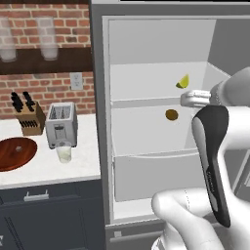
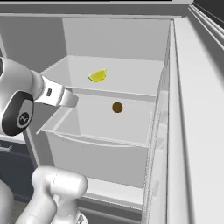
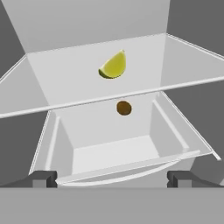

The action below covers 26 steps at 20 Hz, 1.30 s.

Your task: Grab a lemon wedge from the fridge and one ice cube from the ice bowl, and put them in the glass of lemonade.

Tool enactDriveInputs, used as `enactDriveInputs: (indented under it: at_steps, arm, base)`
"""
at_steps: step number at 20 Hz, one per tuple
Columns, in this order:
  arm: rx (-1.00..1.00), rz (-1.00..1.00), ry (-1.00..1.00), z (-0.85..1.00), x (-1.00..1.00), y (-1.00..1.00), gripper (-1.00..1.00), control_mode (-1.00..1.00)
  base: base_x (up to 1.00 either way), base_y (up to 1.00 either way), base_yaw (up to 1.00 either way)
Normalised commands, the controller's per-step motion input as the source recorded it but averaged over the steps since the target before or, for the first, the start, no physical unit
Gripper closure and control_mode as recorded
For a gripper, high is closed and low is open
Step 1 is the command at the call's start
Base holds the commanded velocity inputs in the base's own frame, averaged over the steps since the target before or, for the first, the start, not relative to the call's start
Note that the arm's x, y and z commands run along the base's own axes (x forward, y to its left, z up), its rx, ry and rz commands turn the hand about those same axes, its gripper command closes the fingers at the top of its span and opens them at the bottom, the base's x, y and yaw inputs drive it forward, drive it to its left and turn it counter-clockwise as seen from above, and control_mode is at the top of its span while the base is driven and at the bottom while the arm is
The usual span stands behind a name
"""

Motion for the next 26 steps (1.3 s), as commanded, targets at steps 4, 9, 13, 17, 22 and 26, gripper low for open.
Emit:
enactDriveInputs:
  at_steps: [4,9,13,17,22,26]
  arm:
    - [0.0,-0.01,-0.05,0.0,0.15,0.0,-1.0,-1.0]
    - [0.0,-0.02,-0.13,0.0,0.32,0.0,-1.0,-1.0]
    - [0.0,-0.02,-0.02,0.05,0.3,0.0,-1.0,-1.0]
    - [0.0,-0.04,0.02,0.1,0.31,0.0,-1.0,-1.0]
    - [0.0,-0.03,0.08,0.03,0.35,0.0,-1.0,-1.0]
    - [0.0,0.0,0.08,0.0,0.31,0.0,-1.0,-1.0]
  base:
    - [0.0,0.0,0.0]
    - [0.0,0.0,0.0]
    - [0.0,0.0,0.0]
    - [0.0,0.0,0.0]
    - [0.0,0.0,0.0]
    - [0.0,0.0,0.0]
